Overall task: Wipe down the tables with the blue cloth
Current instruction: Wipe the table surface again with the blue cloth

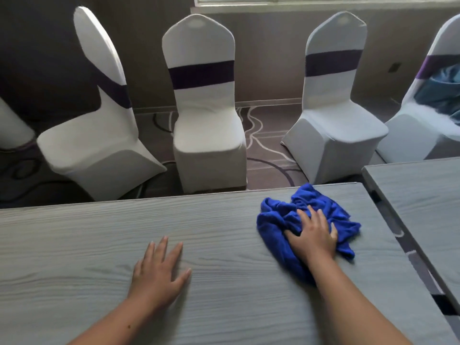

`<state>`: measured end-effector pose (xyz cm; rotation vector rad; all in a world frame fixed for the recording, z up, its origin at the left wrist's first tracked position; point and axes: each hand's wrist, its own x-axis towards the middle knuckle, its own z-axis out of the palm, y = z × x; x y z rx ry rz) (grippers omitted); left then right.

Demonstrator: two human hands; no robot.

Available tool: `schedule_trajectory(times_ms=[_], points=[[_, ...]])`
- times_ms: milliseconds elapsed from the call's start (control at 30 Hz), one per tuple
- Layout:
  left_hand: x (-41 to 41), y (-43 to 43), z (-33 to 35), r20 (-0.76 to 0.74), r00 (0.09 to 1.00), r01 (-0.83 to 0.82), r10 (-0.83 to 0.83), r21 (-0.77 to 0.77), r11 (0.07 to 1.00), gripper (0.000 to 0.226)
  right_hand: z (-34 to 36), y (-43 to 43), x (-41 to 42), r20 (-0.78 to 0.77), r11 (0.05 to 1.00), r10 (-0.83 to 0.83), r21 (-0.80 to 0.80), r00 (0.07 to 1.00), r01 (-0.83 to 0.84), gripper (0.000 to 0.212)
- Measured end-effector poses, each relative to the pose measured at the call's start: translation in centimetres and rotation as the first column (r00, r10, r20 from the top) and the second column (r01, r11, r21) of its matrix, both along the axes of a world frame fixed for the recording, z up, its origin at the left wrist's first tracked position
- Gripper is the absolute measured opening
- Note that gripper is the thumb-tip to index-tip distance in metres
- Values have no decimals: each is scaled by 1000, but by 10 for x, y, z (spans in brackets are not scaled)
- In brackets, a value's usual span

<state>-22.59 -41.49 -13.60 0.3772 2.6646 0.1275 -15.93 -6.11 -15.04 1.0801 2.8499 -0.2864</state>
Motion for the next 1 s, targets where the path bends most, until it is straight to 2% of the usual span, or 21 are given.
schedule_trajectory(times_ms=[233,433,567,700,733,1000], points=[[-10,-127,11,32,998,-47,47,5,999,75,7,-228,-41,-3,957,270,-107,963,-269,77],[-41,-274,17,23,990,-139,140,-35,990,79,8,-461,-64,-108,808,543,-203,833,-553,75],[-51,-361,11,25,974,-224,226,-71,972,82,13,-573,-69,-133,749,609,-227,782,-623,71],[-55,-395,14,21,969,-242,244,-72,967,80,18,-602,-74,-156,769,595,-174,789,-615,65],[-54,-394,14,21,971,-238,240,-69,969,79,14,-602,-75,-146,761,599,-202,787,-617,66],[-35,-328,14,61,977,-202,206,-65,977,73,5,-548,-43,-159,808,511,-247,845,-535,59]])
